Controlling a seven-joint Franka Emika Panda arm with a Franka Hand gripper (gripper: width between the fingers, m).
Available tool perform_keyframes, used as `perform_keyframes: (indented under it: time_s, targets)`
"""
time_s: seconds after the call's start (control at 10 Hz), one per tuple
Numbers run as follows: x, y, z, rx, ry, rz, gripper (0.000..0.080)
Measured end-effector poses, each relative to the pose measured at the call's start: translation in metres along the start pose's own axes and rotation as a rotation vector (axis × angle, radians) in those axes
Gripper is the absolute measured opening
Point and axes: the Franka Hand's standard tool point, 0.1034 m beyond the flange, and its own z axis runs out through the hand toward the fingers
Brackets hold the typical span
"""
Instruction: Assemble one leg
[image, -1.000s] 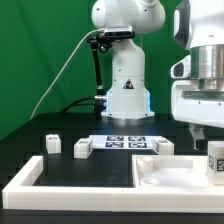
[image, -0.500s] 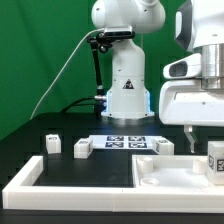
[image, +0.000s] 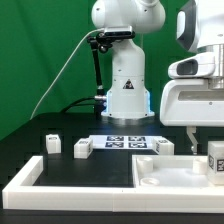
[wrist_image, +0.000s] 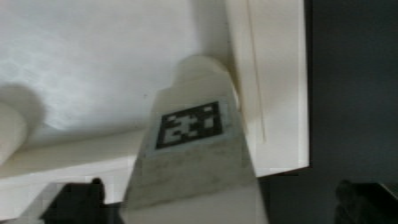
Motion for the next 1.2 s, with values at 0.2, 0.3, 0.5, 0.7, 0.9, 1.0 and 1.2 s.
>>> perform_keyframes:
  time_s: [0.2,0.3,0.5,0.7,0.9,1.0,1.2]
  targets:
    - [0.0001,0.0015,0.0003,-0.003,0.0,-0.069,0.0648]
    - [0.0001,0.0015,0.0003,-0.003,0.0,-0.066,0.0525]
    - [0.0002,0.0016,0.0003,-0.003,0.0,-0.066,0.0289]
    - [0.0002,0.0017,0.0003,-0.003,0.0,-0.022,0.029]
    - [0.0002,0.0033,0.0005,0.0,-0.002,0.061,0.029]
    - [-0.0003,0.0035,0.0009,0.0,-0.004,0.209,0.029]
    - [-0.0013,0.0061,0.0012,-0.01,-0.003,0.478,0.029]
